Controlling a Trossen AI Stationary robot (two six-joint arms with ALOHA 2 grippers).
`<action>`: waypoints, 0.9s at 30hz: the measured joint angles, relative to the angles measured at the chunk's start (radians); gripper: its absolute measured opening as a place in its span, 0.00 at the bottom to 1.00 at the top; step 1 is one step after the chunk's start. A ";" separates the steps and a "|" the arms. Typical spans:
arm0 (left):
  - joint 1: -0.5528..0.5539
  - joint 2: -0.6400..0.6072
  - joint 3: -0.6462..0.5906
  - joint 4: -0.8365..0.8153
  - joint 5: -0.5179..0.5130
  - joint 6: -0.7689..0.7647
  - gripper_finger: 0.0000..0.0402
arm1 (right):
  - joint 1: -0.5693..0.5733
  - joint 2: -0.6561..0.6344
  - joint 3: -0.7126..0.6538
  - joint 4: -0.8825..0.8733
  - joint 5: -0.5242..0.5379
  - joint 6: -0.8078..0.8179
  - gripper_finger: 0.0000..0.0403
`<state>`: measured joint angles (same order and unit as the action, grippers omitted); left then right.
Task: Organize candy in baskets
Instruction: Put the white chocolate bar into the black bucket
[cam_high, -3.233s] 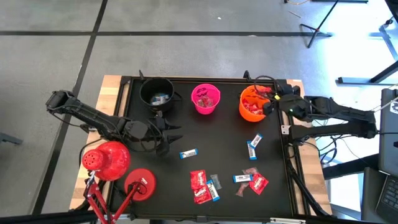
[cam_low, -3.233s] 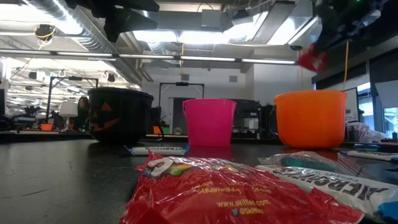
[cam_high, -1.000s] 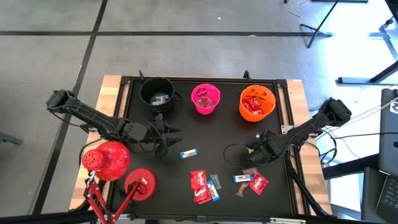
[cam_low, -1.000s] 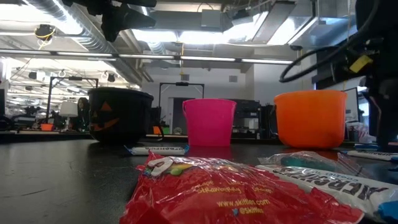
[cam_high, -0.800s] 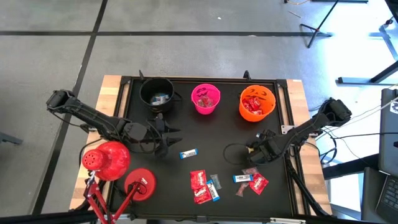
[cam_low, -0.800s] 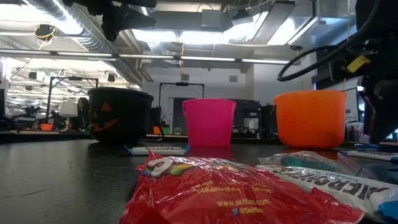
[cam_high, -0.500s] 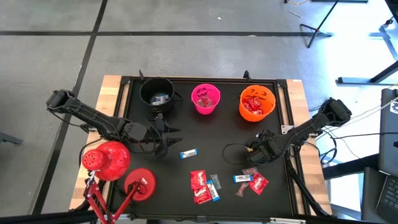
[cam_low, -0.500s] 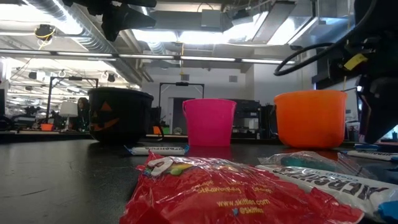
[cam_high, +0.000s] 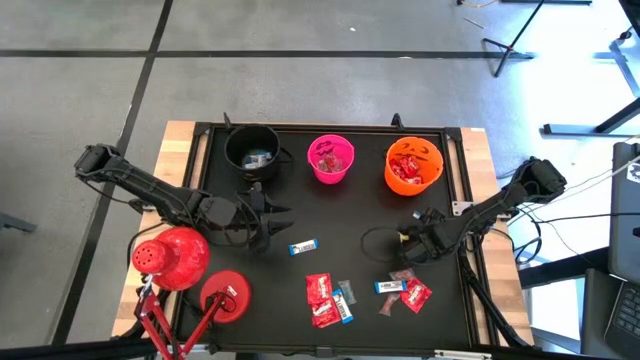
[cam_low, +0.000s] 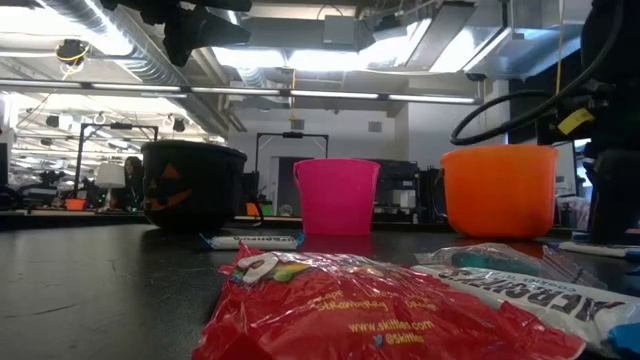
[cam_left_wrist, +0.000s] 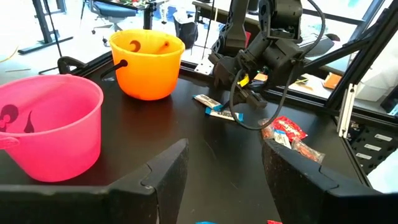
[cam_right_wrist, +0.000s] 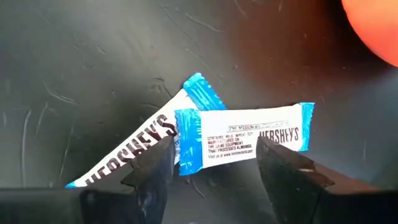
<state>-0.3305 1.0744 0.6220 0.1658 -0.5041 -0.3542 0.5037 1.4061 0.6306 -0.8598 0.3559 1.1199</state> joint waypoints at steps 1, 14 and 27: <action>0.000 0.000 0.000 0.000 0.000 0.000 0.49 | 0.000 0.000 -0.001 0.000 -0.002 0.002 0.56; 0.000 0.000 0.000 0.000 -0.003 0.001 0.49 | 0.000 0.004 0.039 -0.007 -0.053 -0.041 0.05; 0.000 0.000 0.000 0.000 -0.003 -0.003 0.49 | 0.000 0.004 0.254 -0.013 -0.020 -0.160 0.01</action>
<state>-0.3305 1.0744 0.6221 0.1658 -0.5076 -0.3572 0.5037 1.4101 0.8847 -0.8730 0.3356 0.9595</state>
